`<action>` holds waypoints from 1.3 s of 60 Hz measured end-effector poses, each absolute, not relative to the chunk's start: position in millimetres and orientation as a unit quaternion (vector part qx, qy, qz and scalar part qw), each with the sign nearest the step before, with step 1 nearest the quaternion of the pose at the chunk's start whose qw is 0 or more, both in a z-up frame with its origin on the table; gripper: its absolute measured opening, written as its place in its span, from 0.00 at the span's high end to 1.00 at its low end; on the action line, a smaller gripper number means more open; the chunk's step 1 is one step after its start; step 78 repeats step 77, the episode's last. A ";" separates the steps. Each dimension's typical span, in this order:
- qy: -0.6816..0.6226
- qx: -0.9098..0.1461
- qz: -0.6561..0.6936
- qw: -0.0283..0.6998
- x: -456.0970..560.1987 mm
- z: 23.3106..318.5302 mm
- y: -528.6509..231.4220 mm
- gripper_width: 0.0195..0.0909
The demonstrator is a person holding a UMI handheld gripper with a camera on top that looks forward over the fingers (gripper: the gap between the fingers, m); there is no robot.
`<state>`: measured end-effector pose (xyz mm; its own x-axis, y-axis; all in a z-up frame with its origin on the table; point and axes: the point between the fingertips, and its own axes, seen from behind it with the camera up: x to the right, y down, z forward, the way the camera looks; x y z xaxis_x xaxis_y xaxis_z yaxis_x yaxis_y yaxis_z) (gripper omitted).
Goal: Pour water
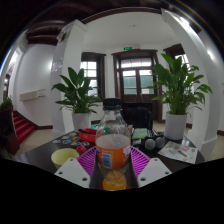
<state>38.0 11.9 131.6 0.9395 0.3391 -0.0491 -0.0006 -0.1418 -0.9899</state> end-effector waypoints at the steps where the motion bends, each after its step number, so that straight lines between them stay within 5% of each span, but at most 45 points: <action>1: -0.112 -0.745 0.132 0.644 38.2 131.2 12.1 0.59; 12: -0.073 -0.766 0.128 0.626 48.5 123.0 -1.6 0.14; 36: 0.007 -0.810 0.008 0.587 77.9 110.4 -131.5 0.11; 61: 0.017 -0.777 0.000 0.629 47.1 186.7 -175.2 0.12; 78: 0.012 -0.774 -0.005 0.633 31.9 196.6 -172.1 0.11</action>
